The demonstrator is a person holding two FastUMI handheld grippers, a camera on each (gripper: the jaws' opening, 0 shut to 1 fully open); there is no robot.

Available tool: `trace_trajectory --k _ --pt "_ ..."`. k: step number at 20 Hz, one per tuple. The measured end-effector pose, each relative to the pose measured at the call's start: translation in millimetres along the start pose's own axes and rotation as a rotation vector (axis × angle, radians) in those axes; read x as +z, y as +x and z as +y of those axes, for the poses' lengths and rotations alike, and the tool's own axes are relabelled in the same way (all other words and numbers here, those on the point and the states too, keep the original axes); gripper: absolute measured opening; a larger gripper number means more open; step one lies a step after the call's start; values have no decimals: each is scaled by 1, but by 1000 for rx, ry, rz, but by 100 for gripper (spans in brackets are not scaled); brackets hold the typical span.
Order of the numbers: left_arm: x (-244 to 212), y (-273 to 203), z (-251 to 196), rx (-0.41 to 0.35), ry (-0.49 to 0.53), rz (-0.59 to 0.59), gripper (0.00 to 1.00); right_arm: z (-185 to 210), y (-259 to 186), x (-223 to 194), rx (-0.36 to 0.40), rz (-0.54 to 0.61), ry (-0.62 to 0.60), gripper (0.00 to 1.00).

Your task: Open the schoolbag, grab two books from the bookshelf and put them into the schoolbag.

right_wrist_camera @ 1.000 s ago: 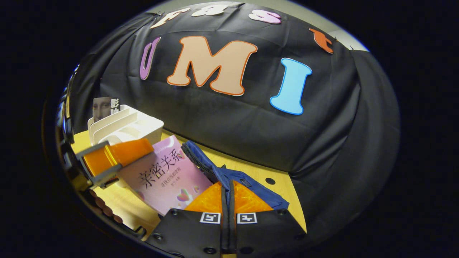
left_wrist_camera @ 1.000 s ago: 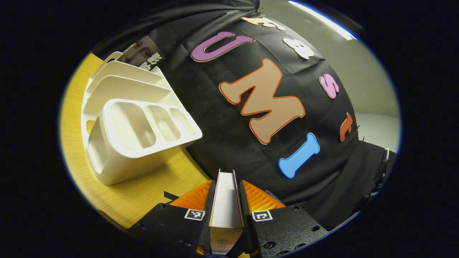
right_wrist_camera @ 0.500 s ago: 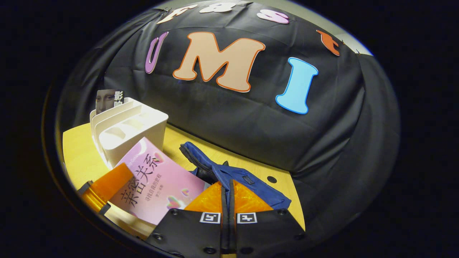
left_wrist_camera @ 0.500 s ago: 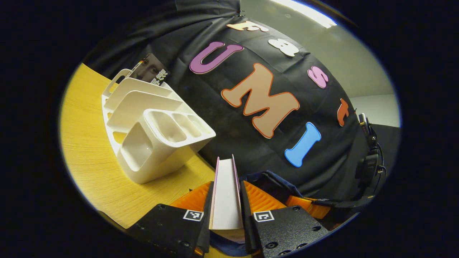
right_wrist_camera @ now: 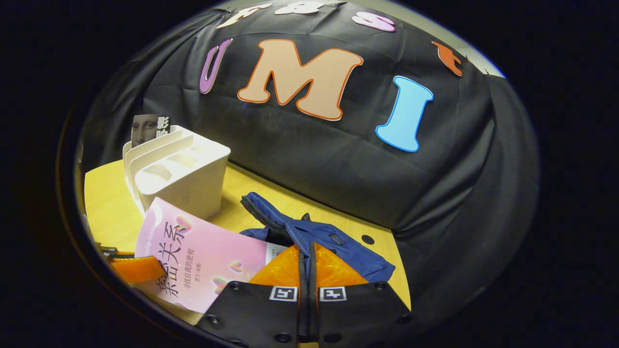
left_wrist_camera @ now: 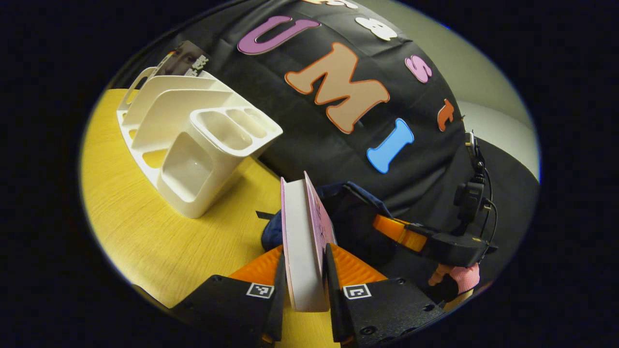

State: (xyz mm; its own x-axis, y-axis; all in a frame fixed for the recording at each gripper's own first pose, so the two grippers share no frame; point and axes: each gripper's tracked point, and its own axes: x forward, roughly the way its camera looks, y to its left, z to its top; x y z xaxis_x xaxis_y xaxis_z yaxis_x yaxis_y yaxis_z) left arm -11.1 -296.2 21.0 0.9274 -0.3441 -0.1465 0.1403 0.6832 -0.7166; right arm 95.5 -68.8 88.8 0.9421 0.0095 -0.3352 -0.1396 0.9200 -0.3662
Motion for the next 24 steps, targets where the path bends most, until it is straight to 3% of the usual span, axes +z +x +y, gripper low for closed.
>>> trace_trajectory --k 3,9,12,15,20,24 --pt "-14 -3 4 -35 6 119 41 1 1 -1 -3 5 -11 3" --pt "-35 -2 13 -62 -83 300 41 0 3 -6 -12 21 -22 3" --pt "-31 -8 -3 -168 -147 303 29 -1 4 -8 -13 24 -16 3" --pt "-26 -4 -7 -210 -170 287 18 0 3 -6 -16 20 -24 5" --pt "-18 3 -4 -240 -375 246 17 2 3 -3 -8 12 3 4" --pt "-15 27 -6 -189 -398 194 16 6 6 0 -20 6 -23 3"
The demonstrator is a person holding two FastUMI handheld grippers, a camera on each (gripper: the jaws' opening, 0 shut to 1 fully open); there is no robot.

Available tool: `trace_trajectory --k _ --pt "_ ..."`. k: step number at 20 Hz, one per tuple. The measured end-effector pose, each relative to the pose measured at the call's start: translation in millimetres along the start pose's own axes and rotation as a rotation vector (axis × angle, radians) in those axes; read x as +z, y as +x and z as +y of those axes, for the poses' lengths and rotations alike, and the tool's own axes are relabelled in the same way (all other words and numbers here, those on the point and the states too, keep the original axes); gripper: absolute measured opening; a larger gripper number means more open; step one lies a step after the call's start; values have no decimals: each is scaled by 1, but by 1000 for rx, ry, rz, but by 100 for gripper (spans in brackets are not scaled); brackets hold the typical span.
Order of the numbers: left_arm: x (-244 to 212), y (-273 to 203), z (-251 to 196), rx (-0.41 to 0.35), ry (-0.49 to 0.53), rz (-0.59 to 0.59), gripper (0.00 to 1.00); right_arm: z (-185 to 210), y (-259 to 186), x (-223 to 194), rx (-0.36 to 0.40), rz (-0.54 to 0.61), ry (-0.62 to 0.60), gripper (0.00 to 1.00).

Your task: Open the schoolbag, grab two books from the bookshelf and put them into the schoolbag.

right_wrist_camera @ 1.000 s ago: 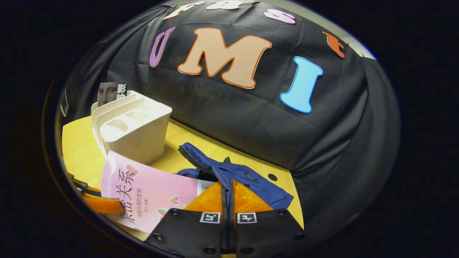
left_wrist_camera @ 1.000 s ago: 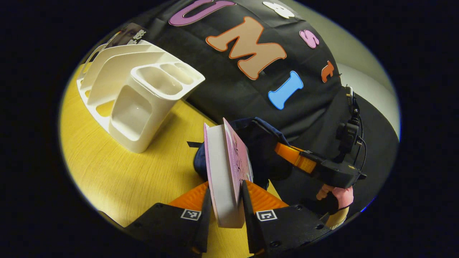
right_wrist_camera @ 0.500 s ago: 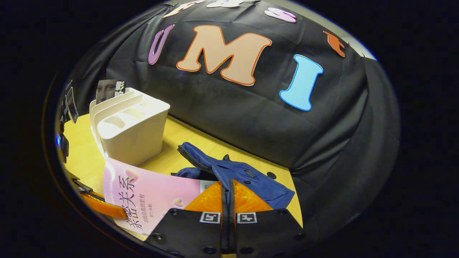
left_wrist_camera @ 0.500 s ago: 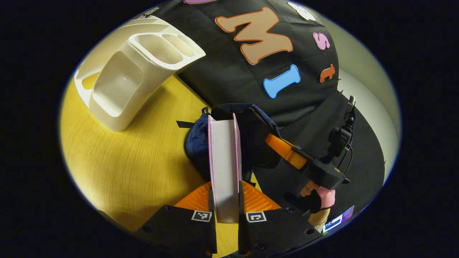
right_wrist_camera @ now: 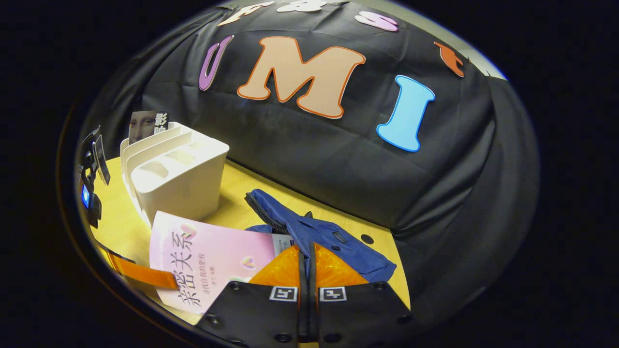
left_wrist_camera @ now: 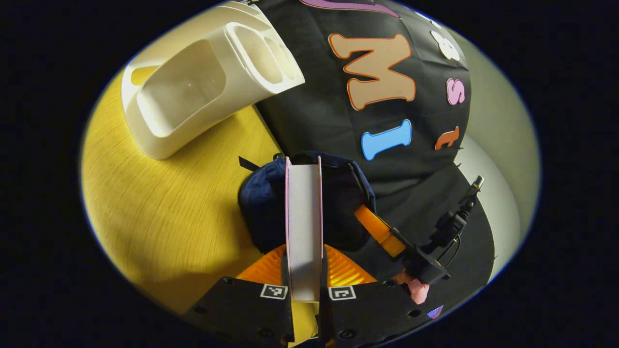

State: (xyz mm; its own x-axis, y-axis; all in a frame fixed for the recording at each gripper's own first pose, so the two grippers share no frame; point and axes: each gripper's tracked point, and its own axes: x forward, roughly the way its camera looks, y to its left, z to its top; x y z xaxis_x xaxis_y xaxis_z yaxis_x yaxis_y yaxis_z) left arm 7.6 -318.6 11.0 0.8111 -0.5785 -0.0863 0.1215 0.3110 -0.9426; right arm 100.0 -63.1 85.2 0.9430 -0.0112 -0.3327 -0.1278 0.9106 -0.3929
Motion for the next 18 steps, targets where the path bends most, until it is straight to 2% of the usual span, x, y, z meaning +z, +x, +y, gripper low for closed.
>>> trace_trajectory --k 5,8,11,15,16,17,18 --pt "11 37 -5 35 7 -76 17 1 2 6 -19 -21 -49 3" --pt "8 67 5 86 -6 -55 16 5 4 7 -12 -19 -47 2" --pt "9 91 5 102 -2 -55 16 3 6 7 -14 -18 -59 3" --pt "11 115 0 96 45 -51 25 1 13 2 -25 -3 -62 1" --pt "8 119 3 107 70 -39 32 0 14 0 -21 4 -50 3" --pt "6 113 2 115 107 -18 50 -2 15 1 -25 2 -40 3" --pt "6 102 3 129 143 0 74 -5 15 2 -33 -1 -37 3"
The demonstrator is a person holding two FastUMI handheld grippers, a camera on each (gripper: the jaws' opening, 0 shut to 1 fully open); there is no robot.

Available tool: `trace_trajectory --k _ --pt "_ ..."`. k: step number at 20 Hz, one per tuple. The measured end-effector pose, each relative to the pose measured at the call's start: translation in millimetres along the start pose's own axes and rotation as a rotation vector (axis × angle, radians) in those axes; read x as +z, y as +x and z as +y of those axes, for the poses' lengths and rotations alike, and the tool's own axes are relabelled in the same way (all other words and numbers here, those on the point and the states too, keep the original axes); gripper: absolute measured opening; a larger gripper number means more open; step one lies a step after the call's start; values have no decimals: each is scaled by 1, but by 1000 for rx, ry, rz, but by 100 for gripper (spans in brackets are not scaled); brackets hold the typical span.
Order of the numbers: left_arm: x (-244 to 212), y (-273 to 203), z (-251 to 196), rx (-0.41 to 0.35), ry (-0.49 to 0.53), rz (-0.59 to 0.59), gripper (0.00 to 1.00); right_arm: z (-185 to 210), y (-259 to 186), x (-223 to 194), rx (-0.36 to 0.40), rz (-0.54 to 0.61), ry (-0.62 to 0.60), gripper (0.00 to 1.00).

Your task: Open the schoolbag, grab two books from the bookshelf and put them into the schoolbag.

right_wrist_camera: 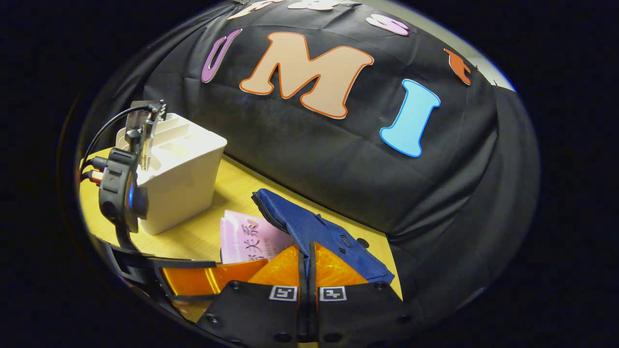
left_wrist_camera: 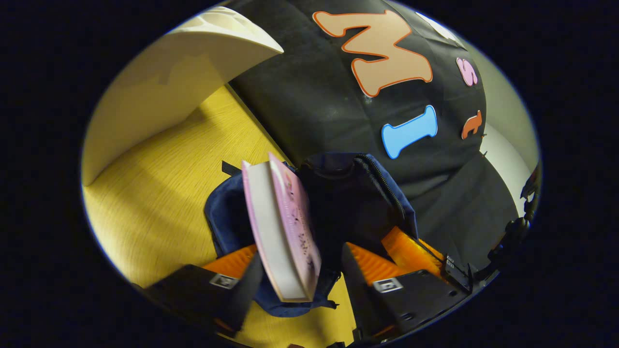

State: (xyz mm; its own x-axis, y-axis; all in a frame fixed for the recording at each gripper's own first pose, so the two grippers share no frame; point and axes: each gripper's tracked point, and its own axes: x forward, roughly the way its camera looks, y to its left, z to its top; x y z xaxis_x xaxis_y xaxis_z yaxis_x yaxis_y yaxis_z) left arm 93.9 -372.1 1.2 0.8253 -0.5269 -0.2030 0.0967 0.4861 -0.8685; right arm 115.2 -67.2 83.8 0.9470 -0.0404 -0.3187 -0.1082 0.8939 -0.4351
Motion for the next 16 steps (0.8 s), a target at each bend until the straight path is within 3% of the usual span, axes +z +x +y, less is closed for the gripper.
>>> trace_trajectory --k 1,7,10,12,13,16 --pt "1 -3 1 4 30 11 98 0 0 -2 1 4 2 5" --pt "45 -85 2 -2 276 58 95 1 1 -5 14 18 11 5" --pt "87 -131 -18 -63 264 57 94 2 2 -7 15 27 16 5" --pt "111 -159 -22 -60 299 55 89 4 2 -8 15 35 11 3" --pt "126 -173 -22 -57 318 53 94 5 2 -9 16 38 8 3" --pt "180 -214 -22 -30 354 44 94 8 3 -11 22 45 5 3"
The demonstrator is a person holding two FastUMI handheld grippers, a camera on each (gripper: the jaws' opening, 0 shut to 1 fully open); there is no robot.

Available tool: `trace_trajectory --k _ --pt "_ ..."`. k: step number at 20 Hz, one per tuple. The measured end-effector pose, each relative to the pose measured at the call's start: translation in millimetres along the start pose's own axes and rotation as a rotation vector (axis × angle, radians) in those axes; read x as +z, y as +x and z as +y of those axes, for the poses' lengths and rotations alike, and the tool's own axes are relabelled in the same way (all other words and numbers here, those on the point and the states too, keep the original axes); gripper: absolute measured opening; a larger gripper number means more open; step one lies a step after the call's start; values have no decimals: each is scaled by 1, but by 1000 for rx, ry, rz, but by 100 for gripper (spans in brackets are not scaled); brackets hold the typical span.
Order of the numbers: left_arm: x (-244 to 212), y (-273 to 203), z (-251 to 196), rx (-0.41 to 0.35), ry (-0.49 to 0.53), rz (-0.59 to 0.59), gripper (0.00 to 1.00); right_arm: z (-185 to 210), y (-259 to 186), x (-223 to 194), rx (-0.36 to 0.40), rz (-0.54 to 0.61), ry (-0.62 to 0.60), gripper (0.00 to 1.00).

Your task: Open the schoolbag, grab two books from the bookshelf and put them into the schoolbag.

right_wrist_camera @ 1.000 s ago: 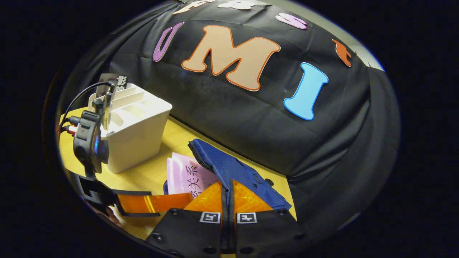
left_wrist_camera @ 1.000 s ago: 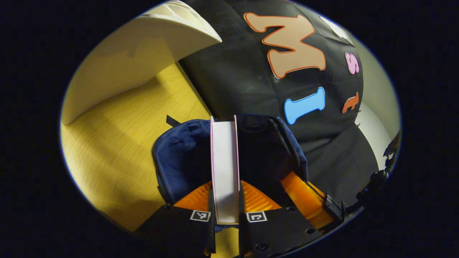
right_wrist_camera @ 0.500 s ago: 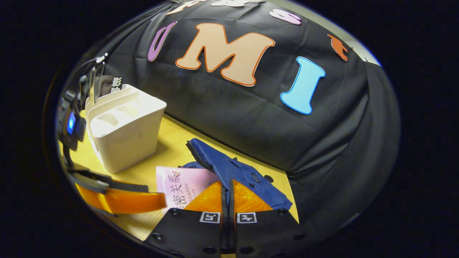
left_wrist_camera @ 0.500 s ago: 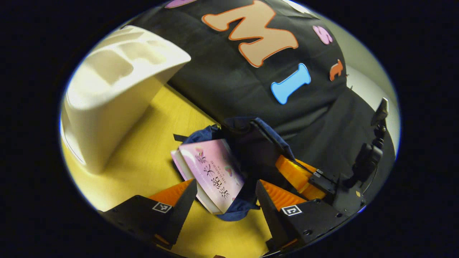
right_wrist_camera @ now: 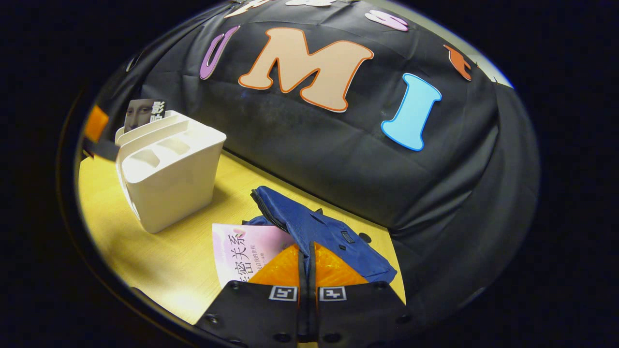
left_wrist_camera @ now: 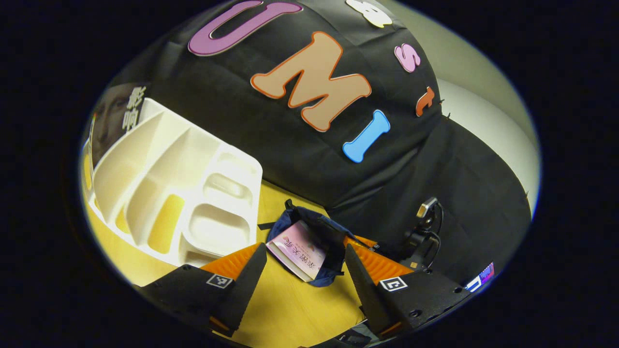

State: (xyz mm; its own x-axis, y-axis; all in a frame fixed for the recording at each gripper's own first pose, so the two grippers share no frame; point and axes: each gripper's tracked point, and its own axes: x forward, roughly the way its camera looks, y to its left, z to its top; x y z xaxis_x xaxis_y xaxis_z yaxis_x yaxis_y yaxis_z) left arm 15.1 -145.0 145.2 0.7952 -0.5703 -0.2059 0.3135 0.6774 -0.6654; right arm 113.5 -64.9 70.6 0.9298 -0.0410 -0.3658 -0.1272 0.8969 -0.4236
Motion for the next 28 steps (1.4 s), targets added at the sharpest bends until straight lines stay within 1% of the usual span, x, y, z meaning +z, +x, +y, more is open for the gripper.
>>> trace_trajectory --k 1,3,4,5,6,7,8,10,13,14,16,17,18,21,22,23,24,25,26,27,28 --pt "19 -15 12 33 16 -7 94 2 0 -1 6 4 -1 3" --pt "64 -52 50 153 74 -14 94 4 1 -1 12 7 -2 3" --pt "101 -82 90 294 170 -12 94 4 2 -2 14 9 -9 3" --pt "128 -102 113 362 205 8 94 5 3 -3 15 14 -11 3" --pt "155 -111 128 397 191 3 94 6 2 -4 14 19 -16 1" --pt "169 -115 139 427 204 3 93 8 2 -5 14 21 -22 3" --pt "178 -118 156 467 237 31 93 9 2 -7 13 27 -31 3" --pt "185 -112 189 548 297 153 94 11 2 -8 11 36 -38 3" --pt "177 -107 236 634 343 335 94 12 2 -9 4 46 -36 3" --pt "178 -104 245 639 355 378 93 12 3 -8 2 50 -34 5" --pt "178 -90 259 650 385 450 93 13 3 -10 -1 58 -31 3" --pt "175 -82 271 653 403 518 93 13 3 -11 -6 64 -33 3" --pt "176 -69 286 668 419 555 92 13 3 -10 -12 65 -39 3" --pt "168 -52 298 647 407 593 88 13 4 -11 -8 71 -42 3" --pt "162 -48 300 648 395 617 88 13 4 -10 -7 70 -42 5" --pt "161 -43 301 653 389 624 87 12 5 -9 -8 69 -41 5" --pt "163 -43 301 654 390 627 81 13 5 -9 -8 69 -40 5" --pt "164 -39 300 652 389 628 68 13 5 -10 -5 72 -39 5" --pt "159 -36 297 646 382 634 62 14 4 -11 -3 73 -40 3" --pt "154 -32 293 635 376 637 52 14 4 -10 -2 73 -42 5" --pt "153 -30 287 625 367 647 41 13 5 -10 -1 73 -43 3"
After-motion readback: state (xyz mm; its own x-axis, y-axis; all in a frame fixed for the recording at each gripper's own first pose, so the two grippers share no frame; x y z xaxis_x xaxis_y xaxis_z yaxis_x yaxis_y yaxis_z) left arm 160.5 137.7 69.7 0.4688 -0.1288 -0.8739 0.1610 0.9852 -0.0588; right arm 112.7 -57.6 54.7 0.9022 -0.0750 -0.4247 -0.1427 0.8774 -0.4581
